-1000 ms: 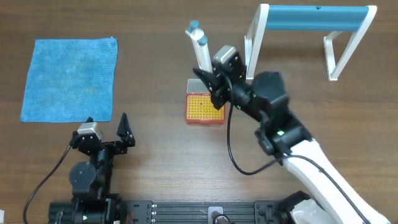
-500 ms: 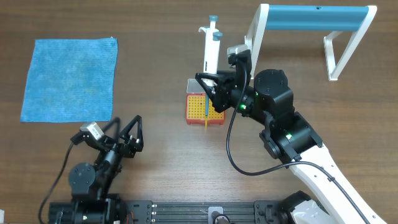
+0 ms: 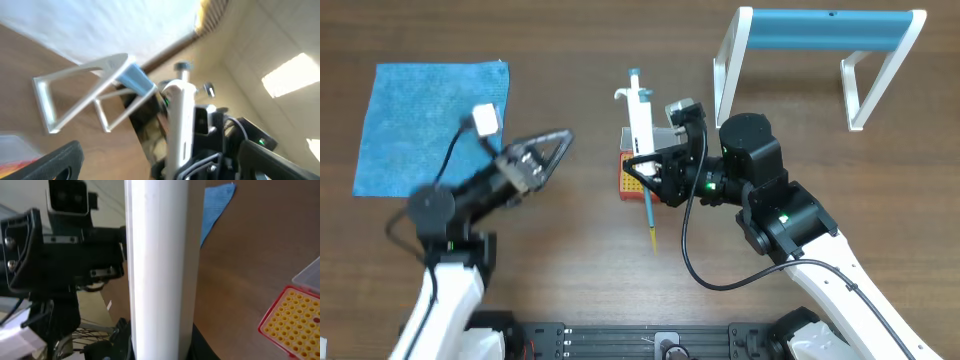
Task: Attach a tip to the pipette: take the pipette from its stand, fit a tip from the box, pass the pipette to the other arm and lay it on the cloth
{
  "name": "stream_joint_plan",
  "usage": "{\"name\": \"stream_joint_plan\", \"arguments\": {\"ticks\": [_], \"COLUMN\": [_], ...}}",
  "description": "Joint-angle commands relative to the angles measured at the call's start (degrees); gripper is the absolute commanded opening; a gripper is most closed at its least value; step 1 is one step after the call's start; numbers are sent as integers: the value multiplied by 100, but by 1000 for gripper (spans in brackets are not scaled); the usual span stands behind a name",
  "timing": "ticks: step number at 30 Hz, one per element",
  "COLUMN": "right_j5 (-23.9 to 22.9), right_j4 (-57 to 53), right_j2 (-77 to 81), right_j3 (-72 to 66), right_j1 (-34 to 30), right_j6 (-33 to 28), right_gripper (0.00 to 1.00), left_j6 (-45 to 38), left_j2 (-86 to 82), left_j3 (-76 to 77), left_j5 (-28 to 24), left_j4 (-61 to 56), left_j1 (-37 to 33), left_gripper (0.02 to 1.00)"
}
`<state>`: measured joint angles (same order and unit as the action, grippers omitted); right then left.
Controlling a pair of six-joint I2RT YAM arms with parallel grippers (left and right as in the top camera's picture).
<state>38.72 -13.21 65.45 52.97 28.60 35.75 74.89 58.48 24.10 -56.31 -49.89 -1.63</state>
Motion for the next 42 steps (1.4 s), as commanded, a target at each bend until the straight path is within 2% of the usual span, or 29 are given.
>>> {"name": "stream_joint_plan", "arguments": {"ticks": [1,4,10,11,12,13,14,15,16,18,20,21,22,24,26,28,30,31,35,36,37,38,39,40,42], "right_j5": [120,120,328,339,341,407,444,444,444,444,444,444,439,433,376,378,424,424,420,420,420,417,417,415,208], "right_j4": [44,44,44,44,44,44,44,44,44,44,44,42,37,-105,-977,-1725,-1827,-1827,-1825,-1825,-1825,-1823,-1818,-1821,-1818], "right_j2": [-37,-37,-37,-37,-37,-37,-37,-37,-37,-37,-37,-37,-37,-37,-37,-37,-42,-42,-42,-39,-39,-39,-39,-35,-11], "right_j3": [35,35,35,35,35,35,35,35,35,35,35,35,35,35,35,35,35,35,35,35,35,35,35,35,35], "right_j1": [-7,-7,-7,-7,-7,-7,-7,-7,-7,-7,-7,-7,-9,-131,-660,-1379,-2221,-2529,-2708,-2708,-2708,-2708,-2708,-2708,-2702], "right_j6": [2,2,4,4,4,4,7,4,4,7,9,26,22,-195,-785,-1349,-1604,-1641,-1637,-1637,-1635,-1624,-1561,-1502,-1375], "right_gripper": [82,82,82,84,82,84,84,82,84,82,93,627,829,829,831,831,831,831,831,831,831,831,831,831,833], "left_j6": [-37,-35,-35,-33,-31,-11,-13,-15,-17,-20,-39,-39,-94,-697,-1322,-1458,-1508,-1945,-2627,-3018,-3574,-4385,-4894,-5521,-6454], "left_j2": [1908,2542,2616,2616,2616,2616,2616,2618,2618,2618,2618,2618,2623,2623,2623,2623,2621,2621,2621,2621,2621,2621,2623,2629,2940], "left_j3": [1386,1880,1910,1910,1910,1910,1910,1910,1910,1910,1910,1910,1910,1910,1910,1910,1910,1910,2363,2625,2986,3501,3908,4618,5976], "left_j5": [-1491,-1491,-1421,-1353,-1314,-1311,-1213,-1141,-1121,-1121,-1099,-1075,-1023,-728,-63,323,90,17,225,455,994,1766,2155,2490,2802], "left_j4": [-1130,-1768,-2026,-2022,-2022,-2020,-1945,-1891,-1893,-1893,-1893,-1891,-1812,-678,293,437,935,2103,4100,4806,5886,7239,8078,9125,10384], "left_j1": [946,1456,1488,1488,1491,1506,1593,1681,1746,1779,1779,1779,1777,1777,1773,1606,990,474,-831,-1036,-1211,-1353,-1432,-1641,-2293], "left_gripper": [998,998,1000,728,638,728,619,308,288,27,27,27,27,27,27,25,27,25,25,25,25,25,27,25,25]}}
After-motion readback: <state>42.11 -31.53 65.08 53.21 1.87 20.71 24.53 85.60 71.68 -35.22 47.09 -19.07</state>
